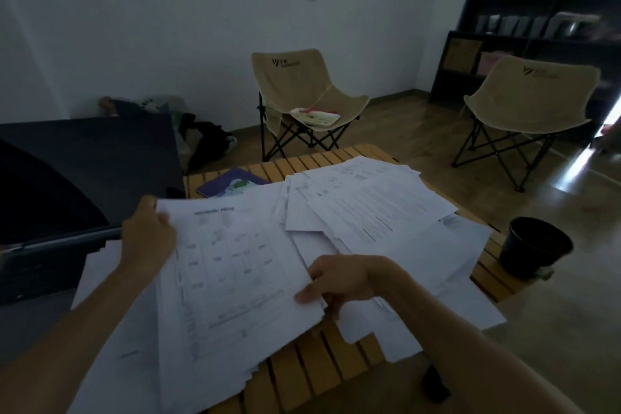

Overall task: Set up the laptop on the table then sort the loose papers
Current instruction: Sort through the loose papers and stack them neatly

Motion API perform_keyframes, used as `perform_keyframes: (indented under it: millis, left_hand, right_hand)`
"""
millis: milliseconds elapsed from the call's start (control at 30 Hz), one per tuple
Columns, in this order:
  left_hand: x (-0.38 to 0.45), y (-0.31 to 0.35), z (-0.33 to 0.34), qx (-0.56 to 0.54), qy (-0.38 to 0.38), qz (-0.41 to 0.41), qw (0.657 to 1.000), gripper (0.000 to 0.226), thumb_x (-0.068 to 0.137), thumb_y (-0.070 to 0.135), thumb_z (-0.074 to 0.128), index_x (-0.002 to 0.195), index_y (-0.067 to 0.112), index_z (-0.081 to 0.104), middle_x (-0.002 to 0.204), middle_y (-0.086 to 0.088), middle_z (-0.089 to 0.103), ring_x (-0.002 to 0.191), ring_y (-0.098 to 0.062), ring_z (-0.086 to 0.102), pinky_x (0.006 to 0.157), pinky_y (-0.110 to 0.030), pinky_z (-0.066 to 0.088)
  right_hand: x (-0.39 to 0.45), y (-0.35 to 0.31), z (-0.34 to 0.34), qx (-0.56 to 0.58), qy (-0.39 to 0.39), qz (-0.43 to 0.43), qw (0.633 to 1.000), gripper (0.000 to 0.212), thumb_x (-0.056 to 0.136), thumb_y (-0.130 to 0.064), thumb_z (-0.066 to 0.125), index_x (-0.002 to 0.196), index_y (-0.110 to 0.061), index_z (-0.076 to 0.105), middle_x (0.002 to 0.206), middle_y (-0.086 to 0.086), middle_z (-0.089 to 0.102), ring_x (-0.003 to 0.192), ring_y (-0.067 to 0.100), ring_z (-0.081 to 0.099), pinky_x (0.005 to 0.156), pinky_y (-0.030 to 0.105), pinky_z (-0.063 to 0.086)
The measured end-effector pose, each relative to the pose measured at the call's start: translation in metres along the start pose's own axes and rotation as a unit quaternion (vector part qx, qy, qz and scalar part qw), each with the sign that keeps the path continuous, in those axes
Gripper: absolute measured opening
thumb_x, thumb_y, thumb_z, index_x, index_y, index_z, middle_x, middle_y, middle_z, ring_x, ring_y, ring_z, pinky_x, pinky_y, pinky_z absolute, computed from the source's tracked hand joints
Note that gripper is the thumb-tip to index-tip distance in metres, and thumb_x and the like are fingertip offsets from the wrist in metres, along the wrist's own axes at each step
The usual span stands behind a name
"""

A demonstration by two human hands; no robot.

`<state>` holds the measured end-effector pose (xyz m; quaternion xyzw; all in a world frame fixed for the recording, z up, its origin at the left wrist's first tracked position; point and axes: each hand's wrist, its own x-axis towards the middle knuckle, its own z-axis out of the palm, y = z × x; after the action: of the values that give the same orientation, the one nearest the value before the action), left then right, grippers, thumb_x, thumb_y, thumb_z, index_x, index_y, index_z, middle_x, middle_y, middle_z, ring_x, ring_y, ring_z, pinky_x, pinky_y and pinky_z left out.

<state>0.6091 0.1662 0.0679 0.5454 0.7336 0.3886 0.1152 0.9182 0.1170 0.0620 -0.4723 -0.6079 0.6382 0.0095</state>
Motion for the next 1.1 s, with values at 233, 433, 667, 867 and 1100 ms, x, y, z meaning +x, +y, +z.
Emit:
perform_keyframes:
  millis: [233, 433, 667, 867, 1100]
  left_hand:
    - [-0.014, -0.014, 0.031, 0.218, -0.022, -0.019, 0.975, 0.051, 0.085, 0.002, 0.057, 0.133, 0.002, 0.041, 0.128, -0.028, 0.045, 0.112, -0.043, 0.047, 0.094, -0.050, 0.040]
    - [-0.020, 0.085, 0.110, 0.057, -0.185, 0.173, 0.966, 0.031, 0.095, 0.020, 0.055, 0.125, 0.012, 0.060, 0.129, -0.012, 0.058, 0.116, -0.029, 0.055, 0.100, -0.040, 0.045]
    - [-0.003, 0.150, 0.199, 0.128, -0.323, 0.147, 0.926, 0.084, 0.089, 0.058, 0.057, 0.152, 0.012, 0.024, 0.156, -0.010, 0.032, 0.138, -0.030, 0.038, 0.110, -0.042, 0.034]
    - [0.022, 0.159, 0.208, 0.077, -0.354, 0.023, 0.932, 0.123, 0.048, 0.075, 0.077, 0.143, 0.007, 0.038, 0.146, -0.014, 0.044, 0.129, -0.032, 0.046, 0.104, -0.040, 0.039]
    - [-0.023, 0.158, 0.192, -0.147, -0.243, 0.102, 0.953, 0.039, 0.090, 0.020, 0.069, 0.123, 0.002, 0.061, 0.122, -0.009, 0.063, 0.113, -0.024, 0.058, 0.091, -0.032, 0.045]
  right_hand:
    - [-0.022, 0.006, -0.021, -0.065, 0.072, 0.049, 0.994, 0.048, 0.097, -0.039, 0.061, 0.112, 0.005, 0.067, 0.088, 0.012, 0.076, 0.072, 0.022, 0.073, 0.059, 0.024, 0.049]
    - [-0.018, 0.060, -0.080, -0.200, 0.567, 0.095, 0.793, 0.038, 0.098, -0.030, 0.056, 0.133, -0.016, 0.058, 0.141, 0.009, 0.056, 0.128, 0.027, 0.054, 0.109, 0.043, 0.043]
    - [-0.009, 0.100, -0.078, -0.245, 0.497, 0.138, 0.821, 0.065, 0.106, -0.046, 0.020, 0.160, -0.017, -0.003, 0.166, 0.007, -0.013, 0.153, 0.025, -0.013, 0.125, 0.044, -0.004]
    - [-0.007, 0.100, -0.082, -0.235, 0.505, 0.139, 0.819, 0.065, 0.106, -0.045, 0.025, 0.160, -0.018, 0.001, 0.167, 0.006, -0.009, 0.154, 0.025, -0.011, 0.124, 0.043, -0.004]
    - [-0.009, 0.095, -0.078, -0.165, 0.575, 0.090, 0.796, 0.065, 0.102, -0.040, 0.043, 0.157, -0.016, 0.018, 0.167, 0.007, 0.010, 0.154, 0.025, 0.005, 0.126, 0.043, 0.006]
